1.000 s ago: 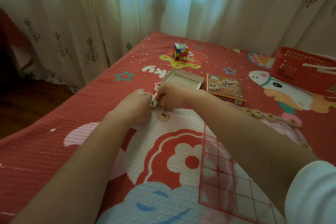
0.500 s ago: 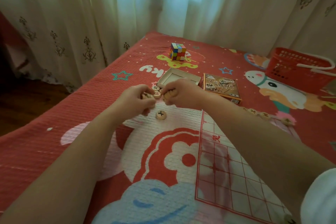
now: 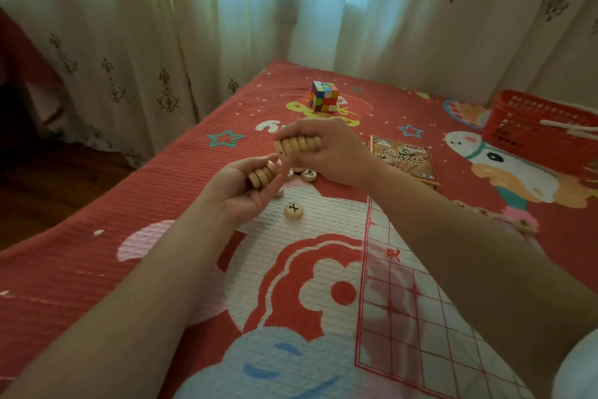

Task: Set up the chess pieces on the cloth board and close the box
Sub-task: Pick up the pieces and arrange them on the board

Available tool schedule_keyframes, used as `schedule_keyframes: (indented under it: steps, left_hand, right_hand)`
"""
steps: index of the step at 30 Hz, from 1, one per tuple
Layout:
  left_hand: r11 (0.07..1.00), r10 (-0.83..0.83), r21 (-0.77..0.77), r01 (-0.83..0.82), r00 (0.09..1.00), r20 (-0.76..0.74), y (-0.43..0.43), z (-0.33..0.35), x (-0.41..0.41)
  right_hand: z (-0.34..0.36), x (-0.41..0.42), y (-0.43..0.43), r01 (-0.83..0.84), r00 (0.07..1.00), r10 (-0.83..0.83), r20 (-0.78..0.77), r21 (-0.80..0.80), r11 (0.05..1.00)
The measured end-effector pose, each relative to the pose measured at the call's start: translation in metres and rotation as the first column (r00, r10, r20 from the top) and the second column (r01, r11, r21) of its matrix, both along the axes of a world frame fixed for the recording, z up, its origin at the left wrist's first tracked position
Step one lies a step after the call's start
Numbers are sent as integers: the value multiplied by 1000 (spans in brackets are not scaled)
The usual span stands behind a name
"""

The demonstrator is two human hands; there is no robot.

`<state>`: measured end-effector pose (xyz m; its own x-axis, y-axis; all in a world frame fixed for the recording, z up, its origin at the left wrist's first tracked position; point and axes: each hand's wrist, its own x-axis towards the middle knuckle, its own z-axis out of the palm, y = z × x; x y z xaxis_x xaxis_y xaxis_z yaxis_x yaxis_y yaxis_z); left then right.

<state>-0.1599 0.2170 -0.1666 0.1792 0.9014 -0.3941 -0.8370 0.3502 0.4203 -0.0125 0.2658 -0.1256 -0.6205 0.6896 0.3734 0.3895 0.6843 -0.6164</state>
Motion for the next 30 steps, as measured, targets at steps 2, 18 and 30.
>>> schedule_keyframes:
  steps: [2, 18, 30]
  left_hand:
    - [1000, 4, -8, -4, 999, 38, -2, 1, 6]
    - [999, -52, 21, 50, 993, 103, -2, -6, -3]
    - [986, -125, 108, 124, 992, 4, -4, -10, 13]
  right_hand:
    - [0, -7, -3, -68, 997, 69, 31, -41, 997]
    - [-22, -17, 0, -148, 971, 186, 153, -233, 961]
    - [-24, 14, -3, 36, 999, -38, -5, -272, 962]
